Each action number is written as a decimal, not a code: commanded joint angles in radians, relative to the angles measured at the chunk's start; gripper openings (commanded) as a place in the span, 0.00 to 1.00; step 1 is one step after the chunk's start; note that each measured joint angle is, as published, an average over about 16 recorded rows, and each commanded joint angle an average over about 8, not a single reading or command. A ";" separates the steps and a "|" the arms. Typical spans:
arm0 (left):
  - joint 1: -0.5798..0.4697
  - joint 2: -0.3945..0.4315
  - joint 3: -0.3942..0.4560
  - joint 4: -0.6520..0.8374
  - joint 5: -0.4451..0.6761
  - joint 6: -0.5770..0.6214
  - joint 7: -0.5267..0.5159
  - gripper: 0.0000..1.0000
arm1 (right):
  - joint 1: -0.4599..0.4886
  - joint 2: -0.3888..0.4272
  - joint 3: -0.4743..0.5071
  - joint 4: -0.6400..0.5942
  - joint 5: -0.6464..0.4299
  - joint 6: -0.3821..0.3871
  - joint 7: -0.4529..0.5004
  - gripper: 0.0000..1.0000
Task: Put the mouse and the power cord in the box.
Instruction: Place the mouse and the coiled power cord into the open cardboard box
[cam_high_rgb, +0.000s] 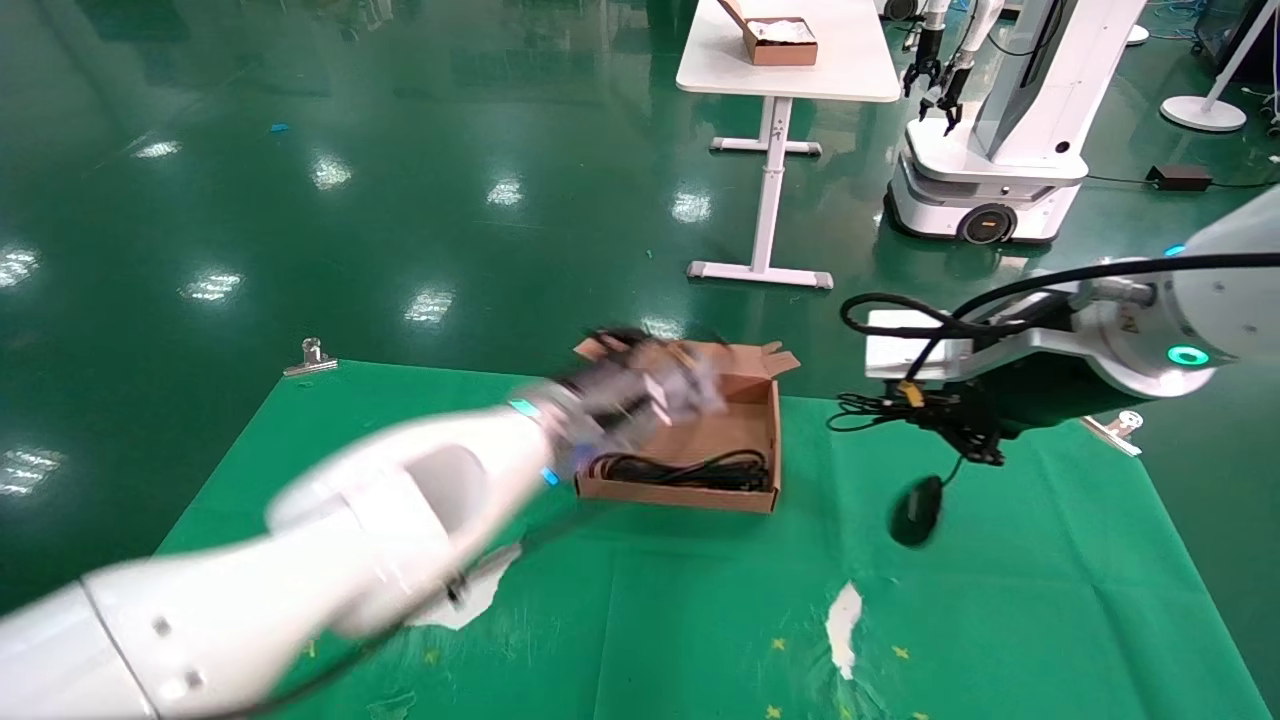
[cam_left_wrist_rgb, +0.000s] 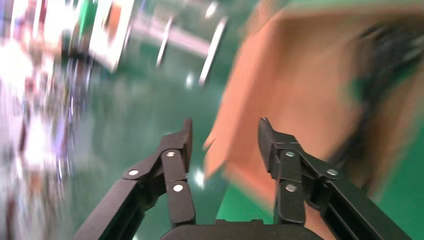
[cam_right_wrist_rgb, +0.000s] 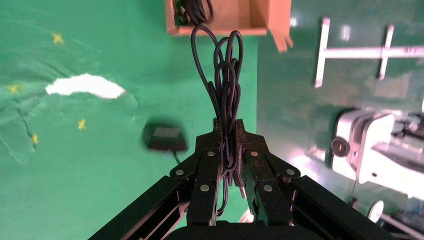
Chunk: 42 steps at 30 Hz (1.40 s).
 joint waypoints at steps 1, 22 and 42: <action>-0.017 0.001 -0.023 0.049 0.015 0.016 -0.067 1.00 | 0.002 -0.008 -0.001 -0.004 0.003 0.004 -0.008 0.00; 0.031 -0.319 -0.162 -0.348 0.090 0.282 -0.326 1.00 | 0.077 -0.382 -0.008 -0.624 0.090 0.383 -0.554 0.00; 0.037 -0.321 -0.167 -0.365 0.104 0.296 -0.338 1.00 | -0.074 -0.407 -0.253 -0.633 0.335 0.767 -0.744 0.00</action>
